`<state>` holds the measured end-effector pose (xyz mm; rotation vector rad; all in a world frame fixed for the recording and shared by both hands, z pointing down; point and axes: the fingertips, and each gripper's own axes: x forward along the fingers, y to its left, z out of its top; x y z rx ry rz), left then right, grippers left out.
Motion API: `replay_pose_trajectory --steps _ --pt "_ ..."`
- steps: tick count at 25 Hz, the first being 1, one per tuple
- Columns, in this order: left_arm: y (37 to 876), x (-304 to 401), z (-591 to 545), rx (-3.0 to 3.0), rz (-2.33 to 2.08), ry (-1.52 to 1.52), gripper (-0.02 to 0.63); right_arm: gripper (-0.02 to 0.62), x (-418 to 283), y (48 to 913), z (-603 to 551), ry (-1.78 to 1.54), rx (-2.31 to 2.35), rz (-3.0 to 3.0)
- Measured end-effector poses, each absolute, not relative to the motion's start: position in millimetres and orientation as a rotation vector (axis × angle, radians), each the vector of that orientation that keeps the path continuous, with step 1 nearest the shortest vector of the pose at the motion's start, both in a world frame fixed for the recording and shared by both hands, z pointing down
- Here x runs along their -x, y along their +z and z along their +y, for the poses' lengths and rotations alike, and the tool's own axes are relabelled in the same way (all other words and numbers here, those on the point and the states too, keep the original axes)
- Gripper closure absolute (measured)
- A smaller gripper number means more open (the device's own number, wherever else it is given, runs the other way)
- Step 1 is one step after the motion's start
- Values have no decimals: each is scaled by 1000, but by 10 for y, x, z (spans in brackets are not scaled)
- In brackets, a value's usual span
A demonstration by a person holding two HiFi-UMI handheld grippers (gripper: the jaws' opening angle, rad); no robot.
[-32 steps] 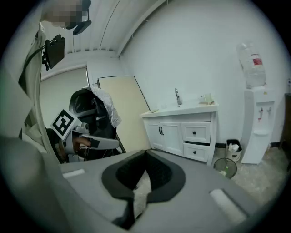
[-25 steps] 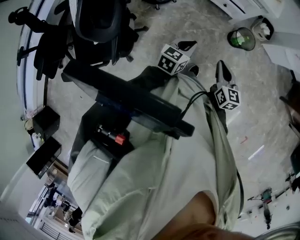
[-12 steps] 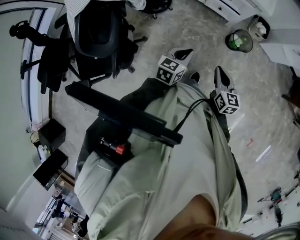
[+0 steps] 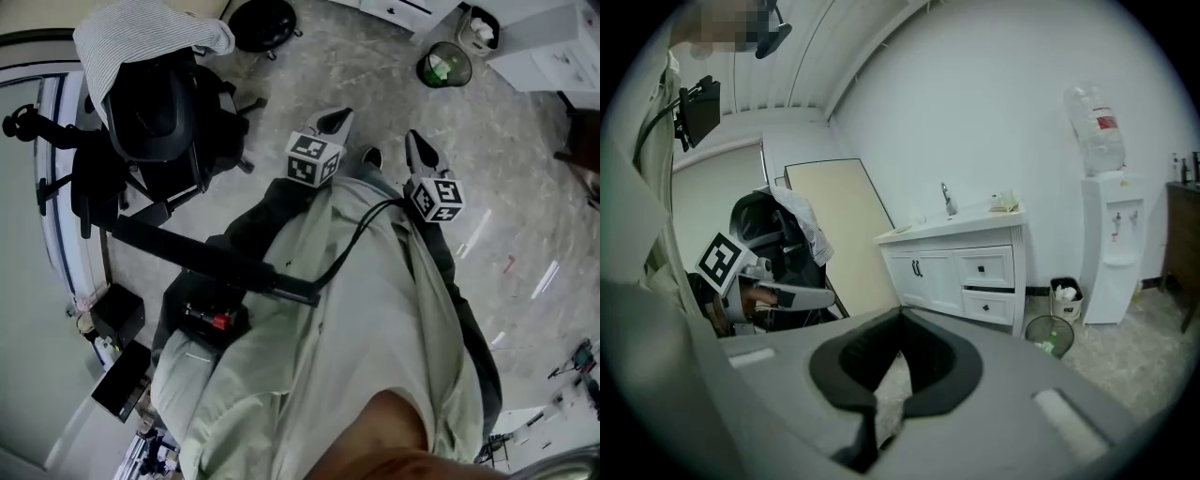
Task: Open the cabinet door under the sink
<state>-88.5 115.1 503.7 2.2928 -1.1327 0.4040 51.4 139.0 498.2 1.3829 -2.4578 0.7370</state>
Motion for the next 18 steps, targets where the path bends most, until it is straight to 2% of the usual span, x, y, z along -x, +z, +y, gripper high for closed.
replay_pose_trajectory --steps 12,18 --pt "4937 498 1100 -2299 -1254 385 598 594 -1001 4888 1218 712 -1360 -2554" --pt "4895 571 1050 -2263 -1330 360 598 595 -938 4853 1061 704 -1285 -2599"
